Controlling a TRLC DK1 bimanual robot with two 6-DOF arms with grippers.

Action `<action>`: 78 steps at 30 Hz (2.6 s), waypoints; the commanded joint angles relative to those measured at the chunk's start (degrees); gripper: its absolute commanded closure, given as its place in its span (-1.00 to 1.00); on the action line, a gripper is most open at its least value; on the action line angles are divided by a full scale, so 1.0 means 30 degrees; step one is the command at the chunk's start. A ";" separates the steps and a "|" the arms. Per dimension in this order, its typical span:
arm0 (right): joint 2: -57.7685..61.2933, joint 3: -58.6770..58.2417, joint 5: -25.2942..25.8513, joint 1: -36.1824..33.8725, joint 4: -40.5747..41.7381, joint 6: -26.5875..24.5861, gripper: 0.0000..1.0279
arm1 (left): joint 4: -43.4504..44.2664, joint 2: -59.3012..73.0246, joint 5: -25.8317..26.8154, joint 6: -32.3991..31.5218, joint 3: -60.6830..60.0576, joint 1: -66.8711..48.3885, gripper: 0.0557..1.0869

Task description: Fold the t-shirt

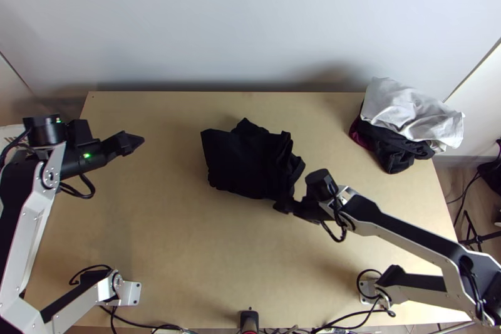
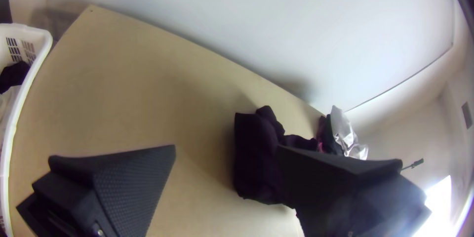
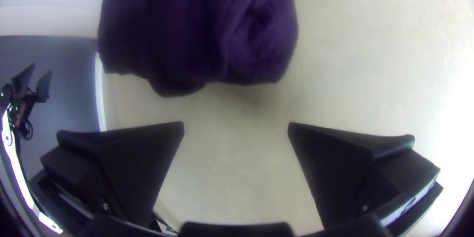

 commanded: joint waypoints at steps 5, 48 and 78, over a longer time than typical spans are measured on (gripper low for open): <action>0.1788 0.1449 0.0278 -0.0773 0.4139 0.0285 -0.91 | 0.0063 -0.0887 -0.0497 -0.0010 -0.0383 0.0998 -0.91; 0.6006 0.1097 0.0981 -0.1418 0.7742 -0.0272 -0.85 | 0.0795 -0.2322 -0.1757 0.1631 -0.2199 0.1995 -0.91; 0.6592 0.9007 0.0688 -0.3644 0.5047 -0.5750 0.95 | 0.1147 -0.2176 -0.1610 0.1572 -0.2405 0.2287 -0.91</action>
